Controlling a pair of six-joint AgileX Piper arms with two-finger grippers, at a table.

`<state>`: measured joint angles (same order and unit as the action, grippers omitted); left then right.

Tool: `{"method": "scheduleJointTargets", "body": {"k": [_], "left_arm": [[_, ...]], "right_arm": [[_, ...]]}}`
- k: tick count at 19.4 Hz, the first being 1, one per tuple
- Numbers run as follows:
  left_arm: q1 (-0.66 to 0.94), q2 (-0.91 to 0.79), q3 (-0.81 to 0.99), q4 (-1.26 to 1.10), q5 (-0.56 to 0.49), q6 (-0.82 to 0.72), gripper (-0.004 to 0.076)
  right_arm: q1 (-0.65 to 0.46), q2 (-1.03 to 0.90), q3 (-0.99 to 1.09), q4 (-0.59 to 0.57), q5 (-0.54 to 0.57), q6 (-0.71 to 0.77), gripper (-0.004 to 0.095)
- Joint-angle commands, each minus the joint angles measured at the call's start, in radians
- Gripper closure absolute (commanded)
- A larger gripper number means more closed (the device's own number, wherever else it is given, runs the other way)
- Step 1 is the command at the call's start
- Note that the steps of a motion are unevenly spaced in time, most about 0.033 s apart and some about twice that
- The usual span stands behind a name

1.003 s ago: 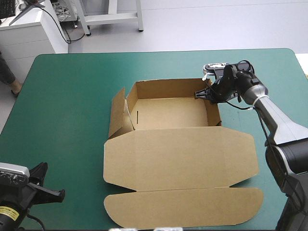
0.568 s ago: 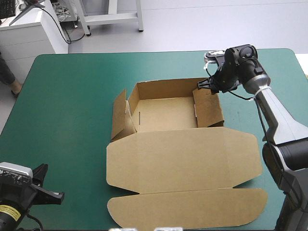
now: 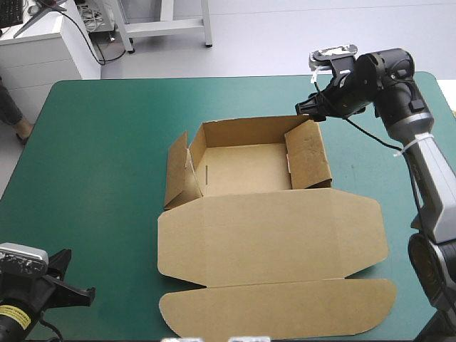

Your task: Fold the box

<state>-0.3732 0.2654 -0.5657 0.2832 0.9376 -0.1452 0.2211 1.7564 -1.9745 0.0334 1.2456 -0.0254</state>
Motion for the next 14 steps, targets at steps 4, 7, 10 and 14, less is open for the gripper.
{"method": "scheduleJointTargets", "body": {"k": [4, 7, 10, 14], "left_arm": [[-0.006, 0.017, -0.024, 0.013, -0.054, -0.012, 0.0732], [-0.006, 0.017, -0.024, 0.013, -0.054, -0.012, 0.0732], [-0.006, 0.017, -0.024, 0.013, -0.054, -0.012, 0.0732], [-0.006, 0.017, -0.024, 0.013, -0.054, -0.012, 0.0732]], "right_arm": [[-0.001, -0.097, -0.028, -0.004, 0.005, -0.014, 0.0320], [-0.001, -0.089, -0.028, -0.040, 0.005, -0.014, 0.0319], [-0.001, -0.057, -0.028, -0.033, 0.005, -0.014, 0.0319], [-0.001, 0.029, -0.019, -0.033, 0.005, -0.014, 0.0319]]}}
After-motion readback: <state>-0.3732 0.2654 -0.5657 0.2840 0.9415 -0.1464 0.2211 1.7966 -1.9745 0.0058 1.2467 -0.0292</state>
